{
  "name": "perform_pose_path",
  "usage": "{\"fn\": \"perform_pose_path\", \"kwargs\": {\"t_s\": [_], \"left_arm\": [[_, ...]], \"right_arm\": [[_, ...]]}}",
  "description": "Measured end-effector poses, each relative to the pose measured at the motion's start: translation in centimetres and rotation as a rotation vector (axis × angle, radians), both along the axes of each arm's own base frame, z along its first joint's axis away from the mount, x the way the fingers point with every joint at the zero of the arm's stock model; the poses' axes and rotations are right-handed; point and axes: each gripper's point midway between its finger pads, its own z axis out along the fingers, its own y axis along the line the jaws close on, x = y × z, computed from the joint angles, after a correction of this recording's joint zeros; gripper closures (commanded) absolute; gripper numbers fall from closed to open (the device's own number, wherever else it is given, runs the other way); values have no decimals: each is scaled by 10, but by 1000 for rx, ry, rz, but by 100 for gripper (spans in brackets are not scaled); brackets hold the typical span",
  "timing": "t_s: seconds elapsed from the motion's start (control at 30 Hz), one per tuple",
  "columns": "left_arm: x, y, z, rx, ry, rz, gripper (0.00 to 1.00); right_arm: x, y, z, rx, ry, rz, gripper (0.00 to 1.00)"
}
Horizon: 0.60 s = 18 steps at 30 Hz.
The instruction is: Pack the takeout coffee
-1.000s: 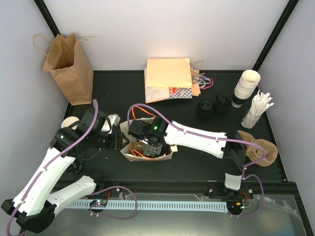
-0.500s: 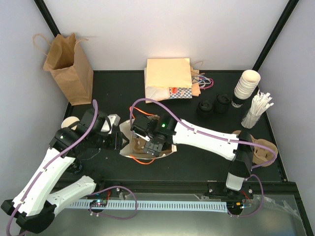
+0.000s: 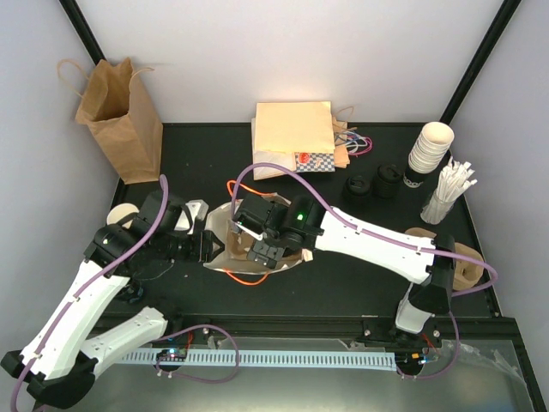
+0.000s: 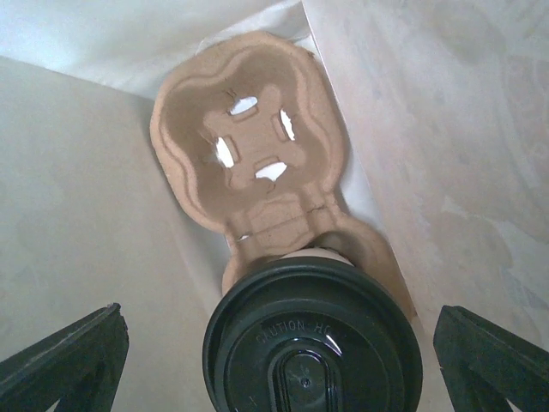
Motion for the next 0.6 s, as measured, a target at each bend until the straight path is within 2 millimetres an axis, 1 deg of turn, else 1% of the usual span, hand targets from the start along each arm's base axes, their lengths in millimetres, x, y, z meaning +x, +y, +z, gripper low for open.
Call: {"fn": "perform_pose_path", "kwargs": {"t_s": [0.17,0.27,0.6], "left_arm": [[0,0,0,0,0,0,48],[0,0,0,0,0,-1,50],[0,0,0,4,-8,-14,73]], "right_arm": [[1,2,9,36,-10,-6,0],[1,3,11,45,-13,-7,0],[1,6,12,58,-9,-3,0]]}}
